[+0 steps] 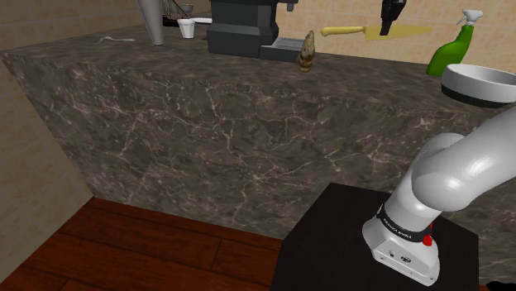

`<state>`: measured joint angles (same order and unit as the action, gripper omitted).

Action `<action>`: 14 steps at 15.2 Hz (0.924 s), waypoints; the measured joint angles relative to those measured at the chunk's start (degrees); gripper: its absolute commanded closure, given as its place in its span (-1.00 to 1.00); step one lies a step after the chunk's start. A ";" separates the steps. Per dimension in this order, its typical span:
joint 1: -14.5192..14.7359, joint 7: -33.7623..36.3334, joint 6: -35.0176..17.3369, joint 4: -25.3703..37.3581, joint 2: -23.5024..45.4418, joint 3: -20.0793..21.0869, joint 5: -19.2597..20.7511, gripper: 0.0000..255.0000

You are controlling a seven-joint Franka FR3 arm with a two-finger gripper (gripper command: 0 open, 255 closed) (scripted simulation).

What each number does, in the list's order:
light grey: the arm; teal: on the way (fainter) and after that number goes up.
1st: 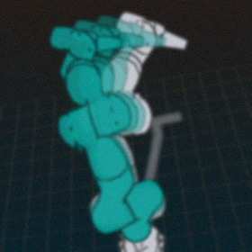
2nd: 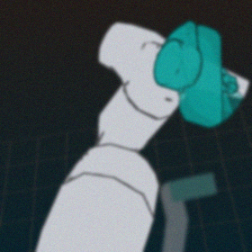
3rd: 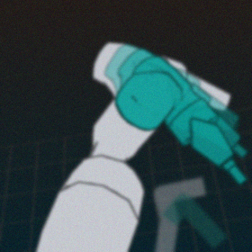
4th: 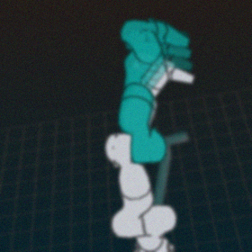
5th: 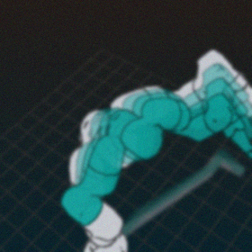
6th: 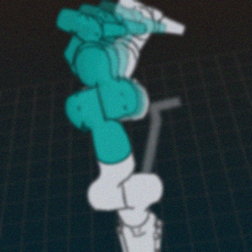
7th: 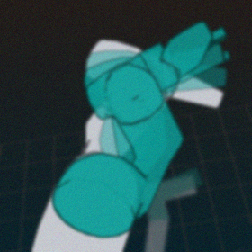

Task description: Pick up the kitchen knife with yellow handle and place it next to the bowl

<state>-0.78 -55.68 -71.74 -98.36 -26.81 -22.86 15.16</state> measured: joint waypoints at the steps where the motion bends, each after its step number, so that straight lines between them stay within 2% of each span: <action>1: -0.41 -0.61 0.18 -1.11 -1.51 -0.23 0.68 1.00; 8: -3.22 -7.31 2.61 -4.17 -8.93 -3.54 5.74 1.00; 14: -4.07 -7.07 -1.00 -10.93 -12.30 -4.30 7.09 1.00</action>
<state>-4.85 -62.76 -72.74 -109.29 -39.10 -27.16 22.25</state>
